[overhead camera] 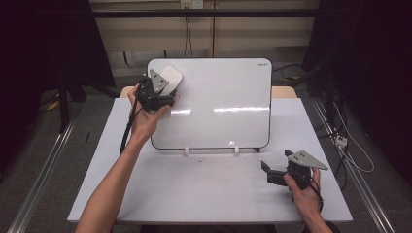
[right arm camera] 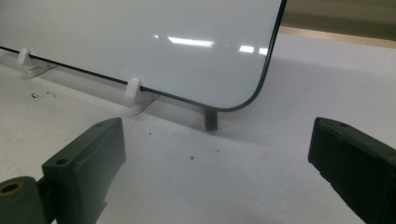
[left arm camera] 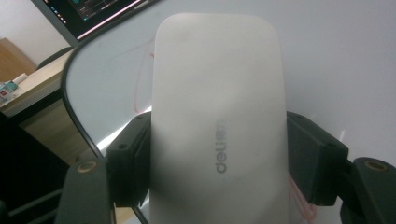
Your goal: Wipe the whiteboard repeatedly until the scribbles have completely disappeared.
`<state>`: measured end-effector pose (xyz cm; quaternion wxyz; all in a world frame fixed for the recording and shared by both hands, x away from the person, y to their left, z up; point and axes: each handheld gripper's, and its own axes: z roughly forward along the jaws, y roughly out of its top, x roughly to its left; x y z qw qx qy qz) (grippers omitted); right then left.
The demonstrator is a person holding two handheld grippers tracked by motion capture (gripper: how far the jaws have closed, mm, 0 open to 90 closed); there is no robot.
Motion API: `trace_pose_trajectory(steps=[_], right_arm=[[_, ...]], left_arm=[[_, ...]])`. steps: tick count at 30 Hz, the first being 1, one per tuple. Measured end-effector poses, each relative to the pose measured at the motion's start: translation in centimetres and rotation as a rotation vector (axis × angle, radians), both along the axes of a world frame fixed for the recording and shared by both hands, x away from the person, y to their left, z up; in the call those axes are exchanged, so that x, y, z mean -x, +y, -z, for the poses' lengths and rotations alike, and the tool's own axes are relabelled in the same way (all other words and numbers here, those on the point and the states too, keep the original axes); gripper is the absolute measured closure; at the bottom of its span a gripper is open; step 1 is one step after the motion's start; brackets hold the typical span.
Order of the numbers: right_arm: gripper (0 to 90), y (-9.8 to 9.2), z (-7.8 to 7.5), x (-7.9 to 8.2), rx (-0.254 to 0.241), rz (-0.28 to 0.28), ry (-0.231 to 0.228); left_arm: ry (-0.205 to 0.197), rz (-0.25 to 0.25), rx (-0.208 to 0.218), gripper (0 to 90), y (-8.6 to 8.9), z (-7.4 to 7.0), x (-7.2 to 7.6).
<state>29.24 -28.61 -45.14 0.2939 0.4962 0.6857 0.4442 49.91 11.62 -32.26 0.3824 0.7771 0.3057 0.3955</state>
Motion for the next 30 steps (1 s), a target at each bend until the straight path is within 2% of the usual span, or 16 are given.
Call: trace_pose_trajectory(steps=[4, 7, 10, 14, 15, 17, 21, 23, 27, 28, 30], right_arm=[[4.0, 0.0, 0.0, 0.0, -0.001, 0.0, 0.002], [4.0, 0.0, 0.0, 0.0, -0.001, 0.0, 0.003], [4.0, 0.0, 0.1, -0.1, 0.002, 0.002, 0.004], [4.0, 0.0, 0.1, 0.0, 0.004, 0.001, 0.003], [4.0, 0.0, 0.1, -0.1, 0.004, 0.001, 0.003], [4.0, 0.0, 0.1, -0.1, 0.005, 0.002, 0.003], [4.0, 0.1, 0.0, 0.0, 0.004, 0.001, 0.002], [4.0, 0.1, 0.0, 0.0, 0.004, 0.002, 0.002], [4.0, 0.2, 0.0, -0.1, 0.006, 0.0, -0.001], [4.0, 0.2, 0.0, -0.1, 0.005, -0.001, 0.0], [4.0, 0.1, 0.0, -0.1, 0.006, -0.002, 0.0]], left_arm=[[0.004, -0.009, 0.006, 31.2, 0.3, -1.2, -1.0], [-0.003, -0.032, 0.033, 31.2, 0.4, -1.9, -1.3], [-0.011, -0.047, 0.018, 31.2, 0.1, -1.8, -1.6], [-0.016, -0.048, 0.028, 31.2, 0.0, -1.7, -1.5], [-0.011, -0.033, 0.002, 31.2, -0.1, -1.6, -1.3], [-0.01, -0.022, -0.02, 31.2, -0.4, -1.2, -1.0], [-0.005, -0.004, -0.029, 31.2, -0.9, -0.4, -0.5], [-0.003, 0.025, -0.06, 31.2, -1.7, 0.4, 0.4], [0.006, 0.053, -0.077, 31.2, -2.6, 1.8, 1.7], [0.005, 0.064, -0.093, 31.2, -2.9, 2.2, 2.1], [0.001, 0.068, -0.089, 31.2, -3.1, 2.6, 2.4]])
